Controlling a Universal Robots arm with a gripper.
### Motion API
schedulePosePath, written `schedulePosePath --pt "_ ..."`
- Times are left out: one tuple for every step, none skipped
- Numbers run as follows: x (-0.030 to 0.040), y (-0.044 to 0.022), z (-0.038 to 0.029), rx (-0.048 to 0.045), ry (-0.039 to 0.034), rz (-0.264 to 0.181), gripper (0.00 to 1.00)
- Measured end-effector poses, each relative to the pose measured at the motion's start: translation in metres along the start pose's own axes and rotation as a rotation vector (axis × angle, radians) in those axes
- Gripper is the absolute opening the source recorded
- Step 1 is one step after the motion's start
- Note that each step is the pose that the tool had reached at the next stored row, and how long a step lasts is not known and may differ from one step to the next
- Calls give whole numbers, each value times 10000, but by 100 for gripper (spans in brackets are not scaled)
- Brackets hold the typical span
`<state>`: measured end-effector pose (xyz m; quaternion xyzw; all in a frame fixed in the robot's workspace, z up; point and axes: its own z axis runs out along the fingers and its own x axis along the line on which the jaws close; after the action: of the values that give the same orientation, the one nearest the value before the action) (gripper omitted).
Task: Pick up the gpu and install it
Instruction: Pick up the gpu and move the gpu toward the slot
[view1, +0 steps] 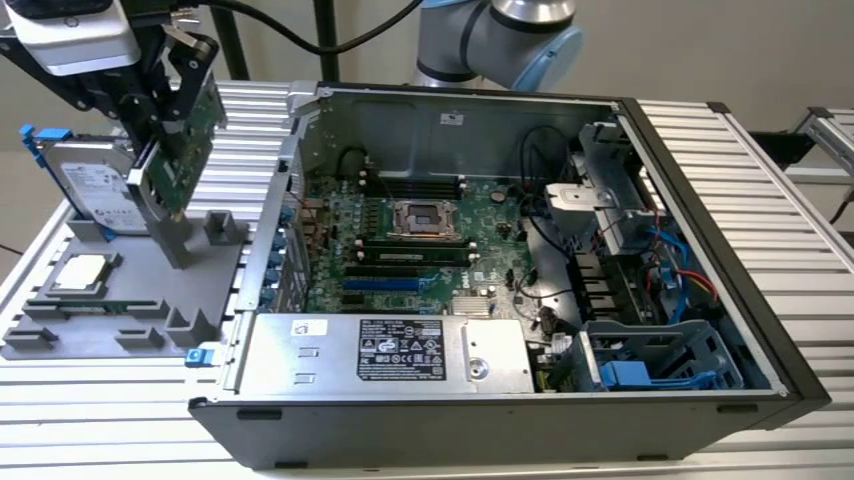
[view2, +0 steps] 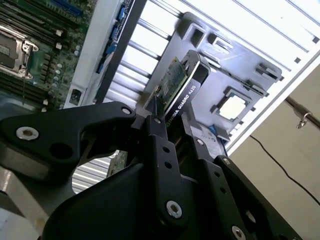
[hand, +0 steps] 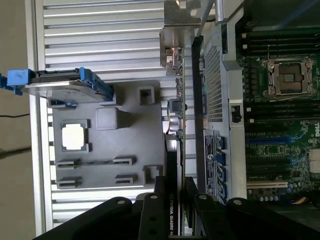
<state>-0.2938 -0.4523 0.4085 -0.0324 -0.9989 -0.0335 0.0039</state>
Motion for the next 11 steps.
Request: schedulePosePath --pt "-3 1 -12 -1 0 1 0" --pt "-5 2 -20 -1 -1 0 0" --pt "-6 2 -20 -2 -2 0 0" --pt "-7 2 -20 -2 -2 0 0" --pt "-7 1 -20 -2 -2 0 0" --pt "-8 2 -21 -2 -1 0 0" --pt "-8 2 -21 -1 -1 0 0" --pt "-8 2 -21 -1 0 0 0" --pt "-9 2 -21 -1 -1 0 0" --pt "-9 2 -24 -3 -1 0 0" --pt "-9 2 -29 -6 0 -1 0"
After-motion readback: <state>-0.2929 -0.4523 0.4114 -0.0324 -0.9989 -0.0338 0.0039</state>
